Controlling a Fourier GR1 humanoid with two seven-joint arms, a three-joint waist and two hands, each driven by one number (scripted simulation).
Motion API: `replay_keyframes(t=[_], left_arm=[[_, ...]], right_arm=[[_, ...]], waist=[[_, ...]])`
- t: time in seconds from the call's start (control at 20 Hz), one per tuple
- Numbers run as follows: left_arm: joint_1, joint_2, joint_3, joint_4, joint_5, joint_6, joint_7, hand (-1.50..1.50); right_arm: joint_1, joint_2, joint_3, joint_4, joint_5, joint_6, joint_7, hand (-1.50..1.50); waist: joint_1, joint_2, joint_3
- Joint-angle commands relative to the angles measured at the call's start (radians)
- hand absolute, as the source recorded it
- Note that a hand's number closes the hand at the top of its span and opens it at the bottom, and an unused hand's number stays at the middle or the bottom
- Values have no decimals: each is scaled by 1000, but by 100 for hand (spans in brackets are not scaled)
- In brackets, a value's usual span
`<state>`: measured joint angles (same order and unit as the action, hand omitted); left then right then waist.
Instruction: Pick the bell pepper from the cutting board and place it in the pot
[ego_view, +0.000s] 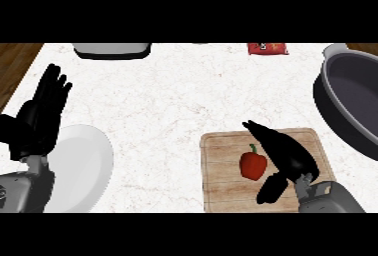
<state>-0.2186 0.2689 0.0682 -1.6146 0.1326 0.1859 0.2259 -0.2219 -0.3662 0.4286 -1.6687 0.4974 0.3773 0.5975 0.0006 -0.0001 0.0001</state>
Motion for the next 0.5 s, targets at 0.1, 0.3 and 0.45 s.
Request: replay_keyframes(t=[0.1, 0.3, 0.45], left_arm=[[63, 24, 63, -29, 32, -79, -14, 0], [18, -8, 51, -12, -4, -61, 10, 0], [0, -20, 81, 64, 8, -78, -66, 0]], right_arm=[[3, 84, -12, 91, 102, -28, -74, -150], [21, 83, -51, 141, 162, -9, -119, -150], [64, 58, -87, 107, 162, 5, -136, -150]], waist=[[3, 0, 0], [0, 0, 0], [-3, 0, 0]])
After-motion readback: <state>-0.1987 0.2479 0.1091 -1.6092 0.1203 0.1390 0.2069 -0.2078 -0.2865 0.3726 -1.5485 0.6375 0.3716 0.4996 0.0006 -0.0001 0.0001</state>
